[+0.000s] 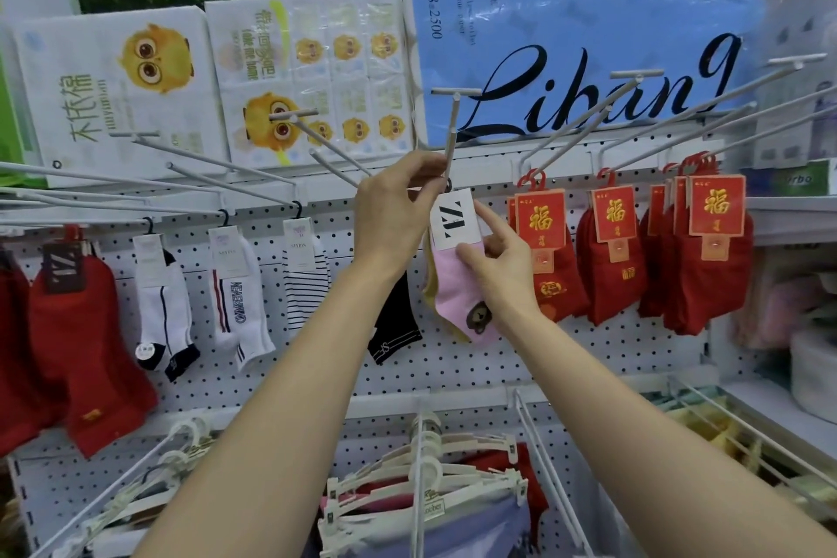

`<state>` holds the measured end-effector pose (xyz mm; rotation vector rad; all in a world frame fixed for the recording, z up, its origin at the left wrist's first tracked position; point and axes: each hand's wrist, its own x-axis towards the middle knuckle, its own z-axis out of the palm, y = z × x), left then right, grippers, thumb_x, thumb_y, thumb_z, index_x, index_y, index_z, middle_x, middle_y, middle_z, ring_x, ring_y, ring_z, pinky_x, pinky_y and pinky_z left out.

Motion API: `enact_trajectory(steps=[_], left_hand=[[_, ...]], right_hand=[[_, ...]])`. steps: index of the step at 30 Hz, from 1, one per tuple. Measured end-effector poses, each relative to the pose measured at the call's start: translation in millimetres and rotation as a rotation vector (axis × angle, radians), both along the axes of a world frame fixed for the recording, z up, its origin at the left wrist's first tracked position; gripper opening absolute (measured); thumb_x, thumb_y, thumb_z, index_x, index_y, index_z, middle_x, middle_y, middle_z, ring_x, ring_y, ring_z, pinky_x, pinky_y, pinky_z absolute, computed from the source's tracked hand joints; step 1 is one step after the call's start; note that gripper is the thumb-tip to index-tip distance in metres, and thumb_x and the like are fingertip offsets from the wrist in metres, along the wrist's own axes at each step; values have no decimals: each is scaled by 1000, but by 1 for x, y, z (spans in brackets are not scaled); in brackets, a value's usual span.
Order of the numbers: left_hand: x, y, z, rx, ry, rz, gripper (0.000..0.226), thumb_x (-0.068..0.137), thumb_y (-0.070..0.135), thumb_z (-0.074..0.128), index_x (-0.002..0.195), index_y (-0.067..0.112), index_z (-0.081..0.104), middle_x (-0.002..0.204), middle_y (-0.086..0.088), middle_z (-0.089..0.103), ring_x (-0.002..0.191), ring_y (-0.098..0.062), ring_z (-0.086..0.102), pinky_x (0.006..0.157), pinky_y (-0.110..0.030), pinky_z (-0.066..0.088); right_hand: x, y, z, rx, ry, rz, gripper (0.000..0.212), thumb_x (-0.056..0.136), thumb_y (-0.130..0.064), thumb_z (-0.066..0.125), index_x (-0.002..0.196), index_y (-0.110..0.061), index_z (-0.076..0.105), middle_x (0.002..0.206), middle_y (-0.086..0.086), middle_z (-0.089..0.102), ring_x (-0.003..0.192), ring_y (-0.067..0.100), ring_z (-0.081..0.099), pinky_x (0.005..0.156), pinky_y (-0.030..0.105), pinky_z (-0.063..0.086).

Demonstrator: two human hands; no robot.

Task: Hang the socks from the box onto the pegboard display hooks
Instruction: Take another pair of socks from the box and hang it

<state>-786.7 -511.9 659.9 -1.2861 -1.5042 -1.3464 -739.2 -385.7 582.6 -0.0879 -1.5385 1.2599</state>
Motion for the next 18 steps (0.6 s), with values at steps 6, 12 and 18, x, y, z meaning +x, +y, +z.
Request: enact_trajectory(steps=[6, 12, 18], left_hand=[[-3, -7, -3, -62, -41, -13, 23, 88, 15, 71, 111, 18, 73, 99, 11, 73, 89, 2, 66, 86, -13, 52], [-12, -17, -31, -184, -123, 31, 28, 90, 28, 68, 119, 27, 67, 114, 10, 70, 103, -8, 66, 93, -39, 54], [-1, -41, -73, -284, -27, 139, 33, 94, 39, 61, 125, 28, 62, 129, 8, 60, 124, -14, 52, 98, -37, 45]], right_hand=[[3, -3, -1, 59, -27, -59, 48, 86, -7, 68, 130, -24, 60, 96, -2, 70, 90, 8, 66, 80, 25, 53], [22, -14, -9, 192, -80, -263, 48, 87, -15, 71, 133, -22, 57, 122, -5, 62, 111, 11, 58, 97, 39, 50], [64, -34, -26, 414, -109, -383, 45, 89, -22, 71, 132, -19, 59, 124, -8, 61, 115, 11, 55, 100, 31, 46]])
